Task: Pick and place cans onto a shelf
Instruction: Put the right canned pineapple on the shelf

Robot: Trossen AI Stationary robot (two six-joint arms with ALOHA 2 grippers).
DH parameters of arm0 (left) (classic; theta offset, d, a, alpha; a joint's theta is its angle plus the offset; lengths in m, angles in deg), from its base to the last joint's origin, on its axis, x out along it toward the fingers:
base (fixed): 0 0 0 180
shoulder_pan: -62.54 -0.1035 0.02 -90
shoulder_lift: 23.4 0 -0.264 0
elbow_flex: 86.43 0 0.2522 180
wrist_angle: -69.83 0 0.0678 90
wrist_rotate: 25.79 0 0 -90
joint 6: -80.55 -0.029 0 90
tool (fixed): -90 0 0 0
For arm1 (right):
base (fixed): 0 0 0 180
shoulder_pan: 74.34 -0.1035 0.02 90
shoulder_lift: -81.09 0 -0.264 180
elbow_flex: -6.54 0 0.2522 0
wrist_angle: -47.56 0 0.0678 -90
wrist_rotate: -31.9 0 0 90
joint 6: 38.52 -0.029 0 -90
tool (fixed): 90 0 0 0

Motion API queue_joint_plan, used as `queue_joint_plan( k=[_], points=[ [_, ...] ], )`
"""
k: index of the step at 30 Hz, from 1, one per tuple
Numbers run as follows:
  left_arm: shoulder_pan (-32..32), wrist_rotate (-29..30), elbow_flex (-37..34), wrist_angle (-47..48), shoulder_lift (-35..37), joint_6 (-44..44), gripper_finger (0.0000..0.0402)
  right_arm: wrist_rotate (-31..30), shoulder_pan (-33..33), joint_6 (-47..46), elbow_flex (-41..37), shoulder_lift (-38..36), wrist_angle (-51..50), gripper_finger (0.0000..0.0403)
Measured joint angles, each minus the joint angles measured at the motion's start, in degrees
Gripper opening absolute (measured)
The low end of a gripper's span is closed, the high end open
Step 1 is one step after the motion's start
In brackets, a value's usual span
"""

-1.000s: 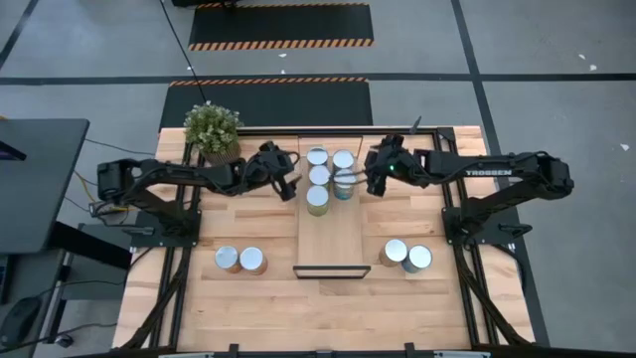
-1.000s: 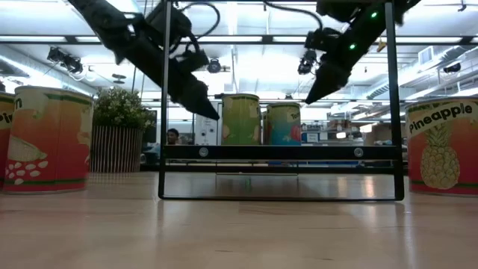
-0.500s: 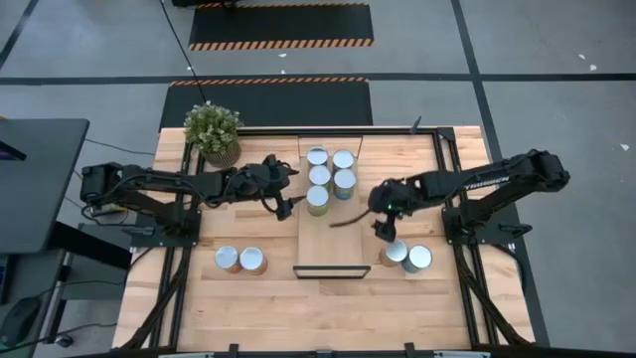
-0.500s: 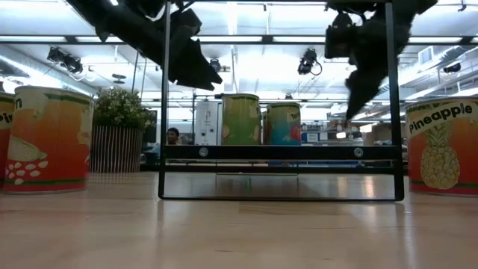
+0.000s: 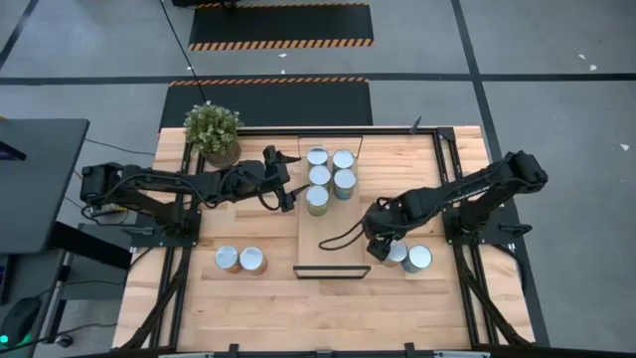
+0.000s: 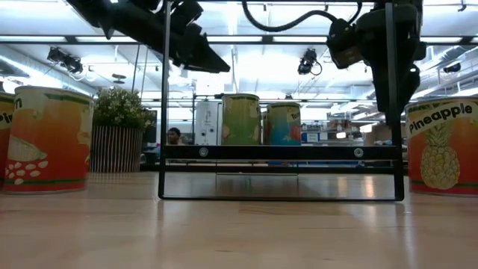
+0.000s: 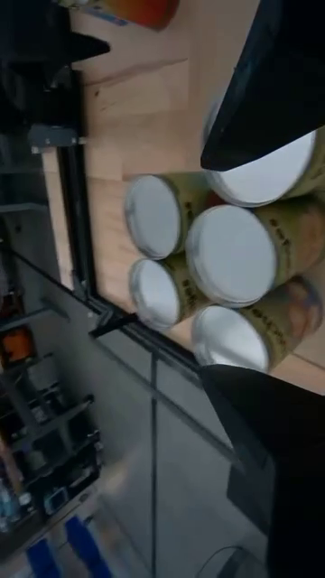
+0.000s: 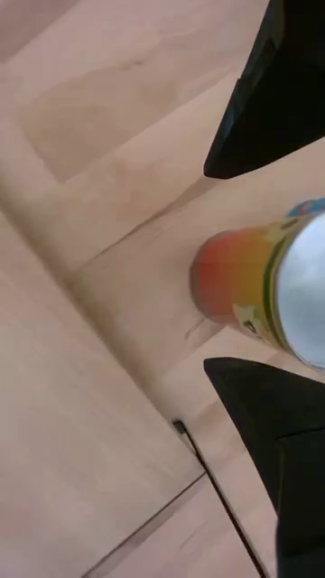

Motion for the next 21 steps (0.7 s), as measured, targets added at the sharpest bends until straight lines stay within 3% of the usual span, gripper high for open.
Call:
queue_joint_plan(
  k=[10, 21],
  points=[
    [0.0, -0.2, 0.0, 0.7, 0.0, -1.4, 0.0375, 3.1, -2.7, -5.5, 5.3, 6.9, -7.1, 0.0348],
    [0.0, -0.2, 0.0, 2.8, 0.0, -0.8, 0.0375, 7.9, -6.0, -6.5, 5.7, 7.0, -8.3, 0.0348]
  ],
)
